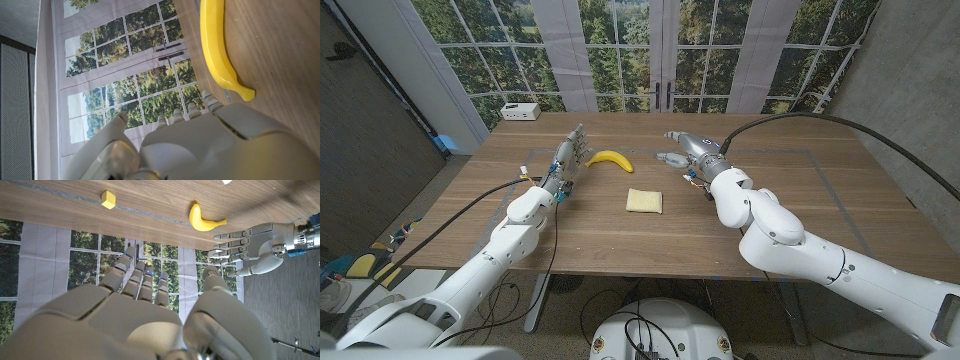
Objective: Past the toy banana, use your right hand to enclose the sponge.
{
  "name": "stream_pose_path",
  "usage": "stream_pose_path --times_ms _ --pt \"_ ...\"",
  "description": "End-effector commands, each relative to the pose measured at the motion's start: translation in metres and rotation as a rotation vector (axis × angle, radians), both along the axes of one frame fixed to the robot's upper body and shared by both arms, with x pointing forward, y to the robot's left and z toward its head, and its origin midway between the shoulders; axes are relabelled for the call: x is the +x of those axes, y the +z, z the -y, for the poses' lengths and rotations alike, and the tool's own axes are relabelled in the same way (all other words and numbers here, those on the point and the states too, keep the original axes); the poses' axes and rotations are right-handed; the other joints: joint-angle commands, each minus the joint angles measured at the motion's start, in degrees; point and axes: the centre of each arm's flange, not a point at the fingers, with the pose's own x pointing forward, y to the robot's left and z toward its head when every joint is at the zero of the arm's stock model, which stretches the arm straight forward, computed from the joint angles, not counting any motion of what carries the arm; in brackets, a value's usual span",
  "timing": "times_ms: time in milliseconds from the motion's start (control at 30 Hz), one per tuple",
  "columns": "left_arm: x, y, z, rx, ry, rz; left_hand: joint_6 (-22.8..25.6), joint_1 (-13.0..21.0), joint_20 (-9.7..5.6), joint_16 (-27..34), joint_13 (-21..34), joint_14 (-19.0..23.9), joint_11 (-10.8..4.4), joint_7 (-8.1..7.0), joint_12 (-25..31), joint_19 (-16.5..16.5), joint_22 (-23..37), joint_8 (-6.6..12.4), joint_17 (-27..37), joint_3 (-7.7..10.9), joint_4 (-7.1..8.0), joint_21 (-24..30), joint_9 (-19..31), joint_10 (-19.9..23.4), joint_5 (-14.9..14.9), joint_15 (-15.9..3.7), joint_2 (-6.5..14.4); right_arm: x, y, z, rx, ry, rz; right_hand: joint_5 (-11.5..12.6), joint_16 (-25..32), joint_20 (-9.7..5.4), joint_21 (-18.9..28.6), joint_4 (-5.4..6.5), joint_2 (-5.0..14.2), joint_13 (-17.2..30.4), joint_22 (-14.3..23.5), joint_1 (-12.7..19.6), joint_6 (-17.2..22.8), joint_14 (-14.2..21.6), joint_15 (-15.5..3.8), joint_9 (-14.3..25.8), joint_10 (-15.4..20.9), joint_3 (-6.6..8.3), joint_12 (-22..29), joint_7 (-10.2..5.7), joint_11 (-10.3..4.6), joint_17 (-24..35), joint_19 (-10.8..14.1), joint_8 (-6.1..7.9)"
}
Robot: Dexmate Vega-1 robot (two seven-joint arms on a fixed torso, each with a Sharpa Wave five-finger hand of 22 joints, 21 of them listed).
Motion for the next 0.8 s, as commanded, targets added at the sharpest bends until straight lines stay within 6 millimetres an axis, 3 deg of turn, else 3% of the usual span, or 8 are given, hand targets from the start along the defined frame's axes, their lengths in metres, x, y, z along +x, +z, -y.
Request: stream_pose_path --times_ms 33,100,200,333,800 --pt "0.001 -0.003 -0.003 -0.011 0.000 0.001 -0.01 -0.65 0.43 0.24 0.23 -0.34 0.23 0.18 -0.10 0.01 0.23 -0.04 0.17 0.01 0.14 -0.15 0.25 -1.54 -0.26 0.15 0.08 -0.009 -0.003 -0.013 -0.016 -0.122 0.024 0.24 0.42 0.94 0.35 -0.11 -1.51 0.31 0.23 -0.32 1.00 0.51 -0.12 0.30 0.90 -0.93 0.27 0.03 -0.12 0.01 0.75 0.29" --pt "0.001 -0.003 -0.003 -0.008 -0.001 0.003 0.01 -0.67 0.45 0.24 0.23 -0.34 0.23 0.25 -0.10 0.00 0.23 -0.04 0.17 0.00 0.14 -0.16 0.25 -1.54 -0.26 0.15 0.07 -0.010 -0.005 -0.017 -0.021 -0.138 0.029 0.40 0.46 2.41 0.41 -0.11 -2.52 0.34 0.24 -0.83 1.26 0.95 -0.33 0.31 1.20 -1.69 0.24 -0.01 -0.07 -0.03 1.21 0.22" --pt "0.001 -0.003 -0.004 -0.012 -0.003 0.003 0.02 -0.69 0.45 0.26 0.23 -0.32 0.18 0.24 -0.10 -0.02 0.23 -0.04 0.17 0.00 0.14 -0.17 0.25 -1.54 -0.26 0.15 0.05 -0.010 -0.008 -0.025 -0.032 -0.169 0.031 0.51 0.53 2.99 0.46 -0.07 -3.04 0.35 0.24 -1.14 1.43 1.30 -0.39 0.31 1.69 -2.10 0.34 -0.11 -0.13 -0.04 1.52 0.20" --pt "0.001 -0.003 -0.005 -0.014 0.001 0.003 0.01 -0.70 0.44 0.25 0.24 -0.35 0.18 0.22 -0.10 -0.02 0.23 -0.05 0.17 -0.01 0.13 -0.17 0.25 -1.54 -0.27 0.12 0.03 -0.008 -0.011 -0.033 -0.037 -0.195 -0.007 0.67 0.46 3.17 0.55 -0.18 -3.66 0.37 0.24 -1.24 1.04 1.42 -0.37 0.32 1.28 -2.52 0.06 -0.42 -0.76 -0.10 1.99 -0.06" --pt "0.002 -0.004 -0.006 -0.015 0.002 0.000 0.03 -0.77 0.29 0.24 0.25 -0.42 0.17 0.15 -0.15 -0.04 0.25 -0.06 0.17 -0.01 0.11 -0.18 0.25 -1.67 -0.28 -0.01 -0.03 0.001 -0.021 -0.055 -0.062 -0.151 -0.081 1.06 0.56 3.48 0.89 0.43 -3.63 0.44 0.24 -2.12 -0.35 1.92 0.02 0.38 -0.40 -3.43 -0.89 -0.64 -0.26 0.10 3.80 -0.76"
